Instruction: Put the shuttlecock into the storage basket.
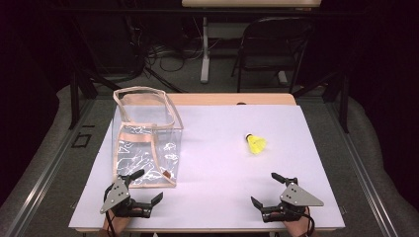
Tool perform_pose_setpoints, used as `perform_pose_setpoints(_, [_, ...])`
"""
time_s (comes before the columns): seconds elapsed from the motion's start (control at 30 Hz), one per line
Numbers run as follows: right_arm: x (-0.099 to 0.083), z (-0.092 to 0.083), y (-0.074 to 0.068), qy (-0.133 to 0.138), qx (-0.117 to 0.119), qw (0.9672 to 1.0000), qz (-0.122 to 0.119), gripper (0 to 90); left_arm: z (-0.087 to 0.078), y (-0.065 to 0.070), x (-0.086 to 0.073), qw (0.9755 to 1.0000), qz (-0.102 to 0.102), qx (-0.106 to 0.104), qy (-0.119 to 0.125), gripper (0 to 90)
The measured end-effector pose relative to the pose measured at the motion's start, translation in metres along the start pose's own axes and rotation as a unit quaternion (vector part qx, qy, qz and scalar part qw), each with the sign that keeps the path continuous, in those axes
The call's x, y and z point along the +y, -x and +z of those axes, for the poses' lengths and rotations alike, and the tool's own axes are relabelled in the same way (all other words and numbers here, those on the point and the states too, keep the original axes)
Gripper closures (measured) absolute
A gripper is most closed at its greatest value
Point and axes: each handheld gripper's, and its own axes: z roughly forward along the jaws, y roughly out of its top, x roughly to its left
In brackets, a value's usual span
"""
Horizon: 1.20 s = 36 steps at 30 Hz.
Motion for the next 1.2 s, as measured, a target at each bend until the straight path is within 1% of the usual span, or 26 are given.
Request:
perform_pose_setpoints(0.33, [-0.001,0.003,0.001,-0.008,-0.001,1.0000,-0.004,0.0,0.002,0.000,0.000,1.0000,0.004,-0.003,-0.002,0.0])
perform_pose_setpoints(0.5, [-0.001,0.004,0.002,-0.015,-0.003,0.9999,-0.005,0.0,0.003,0.000,0.000,1.0000,0.002,-0.002,-0.003,0.0])
perform_pose_setpoints(0.67, [-0.001,0.006,0.004,-0.020,-0.004,0.9998,0.001,0.0,0.003,0.000,0.000,1.0000,0.003,-0.002,-0.005,0.0])
perform_pose_setpoints(0.7, [-0.001,0.007,0.005,-0.022,-0.005,0.9997,0.004,0.0,0.003,0.000,0.000,1.0000,0.003,-0.002,-0.005,0.0])
perform_pose_setpoints(0.8, [0.000,0.011,0.008,-0.030,-0.010,0.9995,0.000,0.0,0.003,0.000,0.000,1.0000,0.005,-0.003,-0.007,0.0])
perform_pose_setpoints(0.9, [0.000,0.017,0.011,-0.036,-0.009,0.9993,0.005,0.0,0.003,0.000,0.000,1.0000,0.005,-0.003,-0.007,0.0])
perform_pose_setpoints(1.07, [0.001,0.024,0.015,-0.042,-0.009,0.9991,0.004,0.0,0.003,0.000,-0.001,1.0000,0.005,-0.003,-0.006,0.0])
perform_pose_setpoints(1.2, [0.001,0.029,0.019,-0.048,-0.013,0.9987,0.011,0.0,0.002,0.000,-0.001,1.0000,0.005,-0.004,-0.007,0.0])
